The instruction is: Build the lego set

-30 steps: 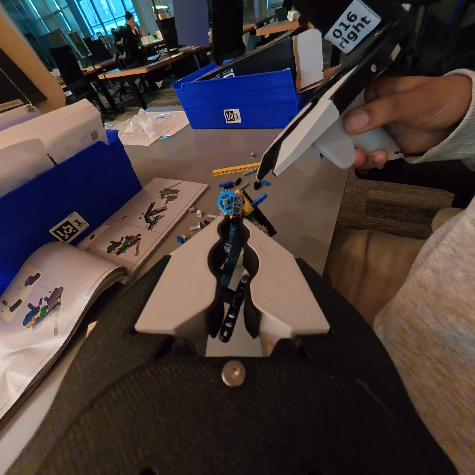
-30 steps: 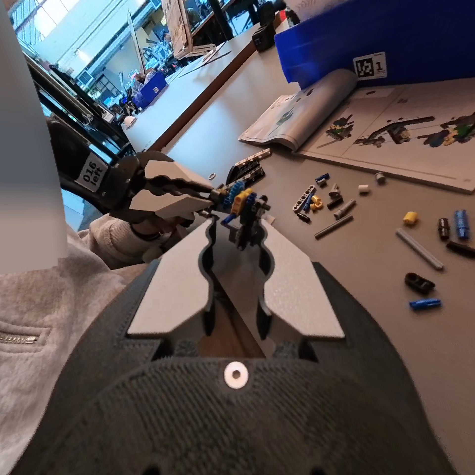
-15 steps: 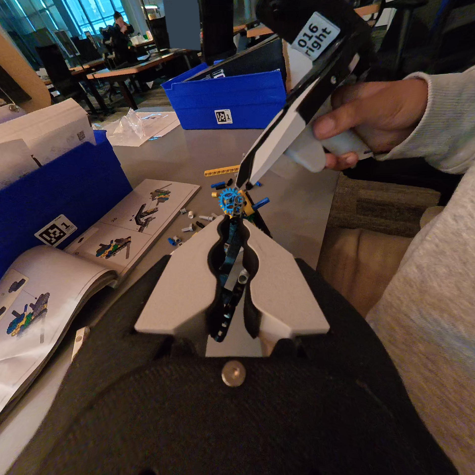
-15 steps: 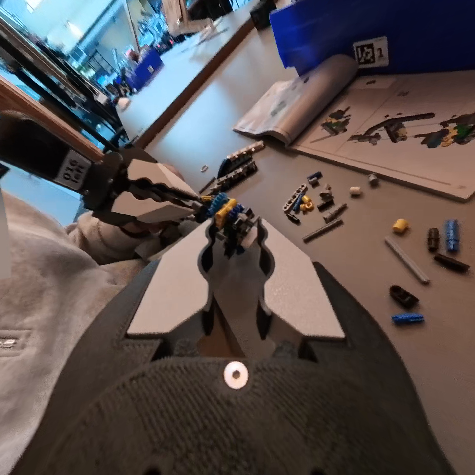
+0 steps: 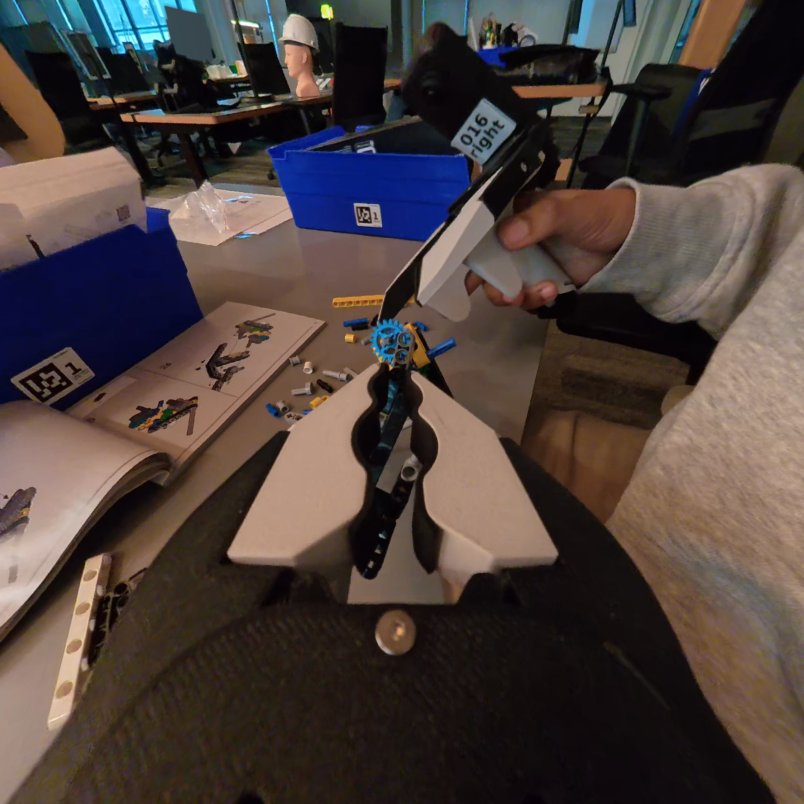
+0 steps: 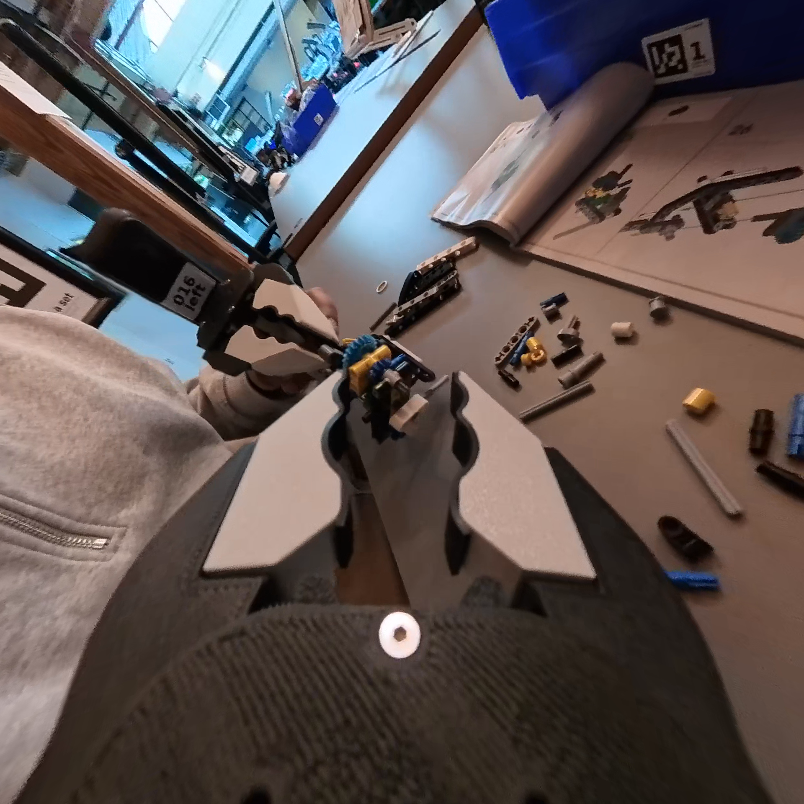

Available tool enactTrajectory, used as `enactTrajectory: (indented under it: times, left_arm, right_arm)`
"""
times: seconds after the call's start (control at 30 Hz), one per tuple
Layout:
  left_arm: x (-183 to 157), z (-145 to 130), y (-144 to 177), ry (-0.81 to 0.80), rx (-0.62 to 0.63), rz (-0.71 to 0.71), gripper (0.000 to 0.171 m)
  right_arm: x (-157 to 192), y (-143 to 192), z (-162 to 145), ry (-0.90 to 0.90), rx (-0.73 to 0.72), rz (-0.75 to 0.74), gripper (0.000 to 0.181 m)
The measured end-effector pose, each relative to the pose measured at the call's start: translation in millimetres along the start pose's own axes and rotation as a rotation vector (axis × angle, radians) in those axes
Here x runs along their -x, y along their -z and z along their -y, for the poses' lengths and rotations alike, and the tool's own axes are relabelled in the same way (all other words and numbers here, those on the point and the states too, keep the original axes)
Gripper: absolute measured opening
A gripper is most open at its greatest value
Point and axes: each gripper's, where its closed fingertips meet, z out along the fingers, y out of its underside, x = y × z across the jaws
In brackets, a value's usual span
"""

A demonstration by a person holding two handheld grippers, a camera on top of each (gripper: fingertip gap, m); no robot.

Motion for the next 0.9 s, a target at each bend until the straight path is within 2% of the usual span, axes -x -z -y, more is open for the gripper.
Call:
enactTrajectory:
  times: [0.27,0.4,0.57,0.73,0.9]
  left_arm:
    - [4,1,4,0.052,-0.024,-0.011,0.003]
    - [3,2,5,0.046,-0.029,-0.007,0.003]
    - [4,1,6,0.043,-0.028,-0.002,0.003]
    - [5,0,5,0.046,-0.029,-0.002,0.003]
    - [5,1,6,0.022,-0.037,0.009,0.003]
  right_arm:
    - [1,10,14,0.067,-0.148,0.068,0.043]
    - [0,13,8,0.097,-0.141,0.068,0.041]
    - [1,9,5,0.036,-0.144,0.125,0.04]
    - [-1,8,2,0.019,-0.117,0.109,0.04]
    - [-6,9,-6,-0.08,-0.063,0.091,0.038]
